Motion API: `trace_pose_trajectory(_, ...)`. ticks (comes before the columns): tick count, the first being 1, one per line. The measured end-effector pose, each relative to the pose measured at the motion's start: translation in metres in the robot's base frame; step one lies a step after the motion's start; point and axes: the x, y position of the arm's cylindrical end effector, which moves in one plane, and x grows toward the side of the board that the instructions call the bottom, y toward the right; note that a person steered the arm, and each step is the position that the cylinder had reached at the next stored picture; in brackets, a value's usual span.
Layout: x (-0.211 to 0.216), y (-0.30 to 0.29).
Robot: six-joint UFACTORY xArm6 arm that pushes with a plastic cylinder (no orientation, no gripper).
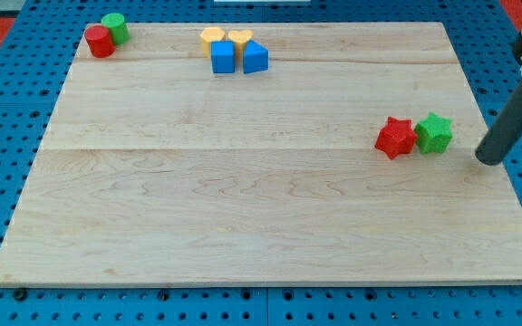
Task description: Push the red star closer to the red circle and green circle
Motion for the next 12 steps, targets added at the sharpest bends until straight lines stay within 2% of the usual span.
trace_pose_trajectory(1, -0.013, -0.021)
trace_pose_trajectory(2, -0.009, -0.052)
trace_pose_trajectory(4, -0.019, -0.235)
trace_pose_trajectory(5, -0.054, -0.263)
trace_pose_trajectory(6, -0.032, -0.235)
trace_pose_trajectory(7, -0.043, -0.226)
trace_pose_trajectory(8, -0.078, -0.224)
trace_pose_trajectory(9, -0.082, -0.221)
trace_pose_trajectory(10, -0.108, -0.219)
trace_pose_trajectory(12, -0.134, -0.174)
